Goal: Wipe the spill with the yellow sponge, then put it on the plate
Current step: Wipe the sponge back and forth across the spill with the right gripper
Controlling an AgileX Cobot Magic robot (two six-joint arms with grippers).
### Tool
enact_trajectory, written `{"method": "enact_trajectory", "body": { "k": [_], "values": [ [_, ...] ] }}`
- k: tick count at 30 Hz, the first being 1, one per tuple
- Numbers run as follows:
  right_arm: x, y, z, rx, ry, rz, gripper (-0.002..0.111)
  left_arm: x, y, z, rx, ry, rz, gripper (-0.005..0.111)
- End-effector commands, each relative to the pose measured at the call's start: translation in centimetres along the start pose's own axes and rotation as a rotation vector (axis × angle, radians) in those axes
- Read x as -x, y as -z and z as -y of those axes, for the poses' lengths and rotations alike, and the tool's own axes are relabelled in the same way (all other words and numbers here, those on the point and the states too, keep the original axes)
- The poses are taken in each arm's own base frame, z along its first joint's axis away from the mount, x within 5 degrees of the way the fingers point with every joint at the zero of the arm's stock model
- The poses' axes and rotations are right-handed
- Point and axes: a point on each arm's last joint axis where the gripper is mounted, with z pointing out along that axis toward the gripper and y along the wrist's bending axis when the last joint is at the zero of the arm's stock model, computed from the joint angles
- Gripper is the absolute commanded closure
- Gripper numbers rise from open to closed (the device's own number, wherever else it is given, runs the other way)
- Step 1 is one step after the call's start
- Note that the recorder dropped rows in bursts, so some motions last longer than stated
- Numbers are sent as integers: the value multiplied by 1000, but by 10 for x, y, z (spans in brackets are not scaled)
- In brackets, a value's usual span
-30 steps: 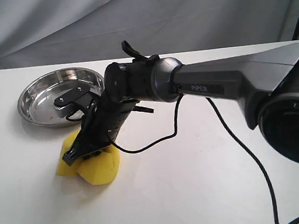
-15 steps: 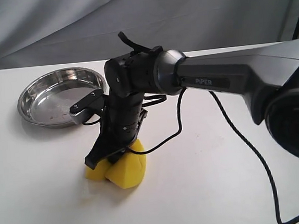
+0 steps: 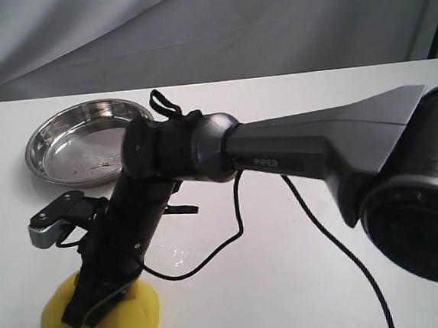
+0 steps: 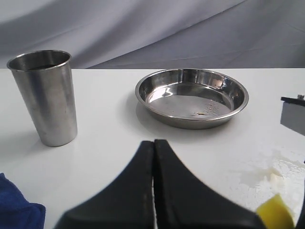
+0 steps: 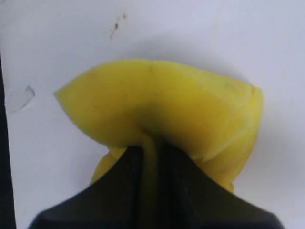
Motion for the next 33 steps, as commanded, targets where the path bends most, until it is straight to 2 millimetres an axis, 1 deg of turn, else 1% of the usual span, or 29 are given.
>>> {"method": "enact_trajectory", "body": {
  "k": [1, 3, 5, 7, 10, 13, 15, 18, 20, 27, 30, 33],
  "values": [
    [14, -12, 8, -142, 32, 161, 108, -1, -1, 0, -6, 2, 2, 107],
    [21, -10, 14, -219, 29, 242, 108, -1, -1, 0, -6, 2, 2, 107],
    [25, -2, 21, -271, 24, 297, 108, -1, -1, 0, -6, 4, 2, 107],
    [28, 11, 24, -299, 26, 332, 108, -1, -1, 0, -6, 4, 2, 107],
    [32, 41, 25, -321, 26, 379, 108, -1, -1, 0, -6, 4, 2, 107],
    [37, 75, 19, -342, 32, 440, 108, -1, -1, 0, -6, 4, 2, 107],
    [40, 92, 15, -358, 37, 481, 108, -1, -1, 0, -6, 4, 2, 107],
    [45, 109, 7, -388, 52, 537, 108, -1, -1, 0, -6, 2, 2, 107],
    [48, 115, 6, -407, 54, 567, 108, -1, -1, 0, -6, 2, 2, 107],
    [53, 122, 12, -488, 47, 653, 108, -1, -1, 0, -6, 2, 2, 107],
    [53, 123, 13, -499, 50, 656, 108, -1, -1, 0, -6, 4, 2, 107],
    [47, 118, 17, -513, 81, 598, 108, -1, -1, 0, -6, 4, 2, 107]
  ]
}}
